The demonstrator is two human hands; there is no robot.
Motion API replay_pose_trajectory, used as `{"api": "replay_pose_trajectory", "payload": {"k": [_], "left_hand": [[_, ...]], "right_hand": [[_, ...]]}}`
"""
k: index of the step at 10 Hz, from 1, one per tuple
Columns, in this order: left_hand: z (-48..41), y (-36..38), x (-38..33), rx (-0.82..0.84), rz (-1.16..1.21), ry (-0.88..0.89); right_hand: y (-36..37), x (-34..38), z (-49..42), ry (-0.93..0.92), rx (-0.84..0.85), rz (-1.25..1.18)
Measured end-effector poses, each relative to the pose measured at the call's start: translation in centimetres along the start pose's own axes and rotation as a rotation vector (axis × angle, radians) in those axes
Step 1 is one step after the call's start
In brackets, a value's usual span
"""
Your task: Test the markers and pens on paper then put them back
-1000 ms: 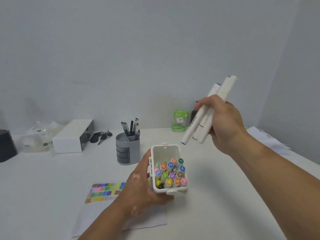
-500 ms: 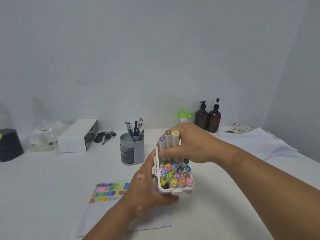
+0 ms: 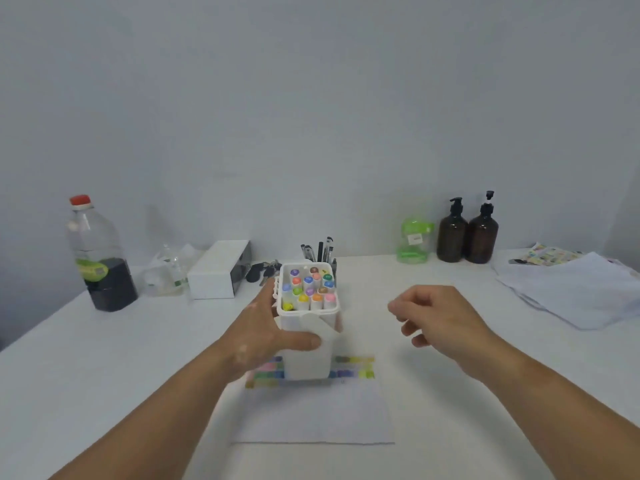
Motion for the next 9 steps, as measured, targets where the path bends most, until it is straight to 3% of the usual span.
{"api": "replay_pose_trajectory", "payload": {"k": [1,2,4,7,8,9], "left_hand": [[-0.5,-3.2,1.8,-0.027,0.021,-0.100],[-0.9,-5.1,4.0,-0.058,0.053,-0.181],[-3.2,-6.9,7.1,-0.136,0.155,-0.199],[-5.5,-8.5,9.5,-0.078,0.169,-0.228],[-4.2,-9.1,9.6,-0.125,0.143,-0.277],[-0.4,-9.2,9.5,-0.312,-0.007,-0.309]], "right_hand": [[3.5,-2.5,0.7,-0.028,-0.030,0.319],[5.7,-3.4,1.3,-0.082,-0.036,0.431],[6.6,-4.9,1.3,-0.100,-0.016,0.468],[6.7,-6.1,0.9,-0.154,-0.016,0.489],[6.5,-6.6,1.3,-0.127,-0.037,0.521],[5.8,-6.8,2.7,-0.078,-0.048,0.553]]}}
Point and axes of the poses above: each hand's wrist, its own z-axis away from the middle knuckle, its own y-axis out of the palm, x = y × z, the point moved 4 cm from there along -z, towards the middle knuckle, and after that the axes turned 15 degrees about y, right-handed, at the moved point
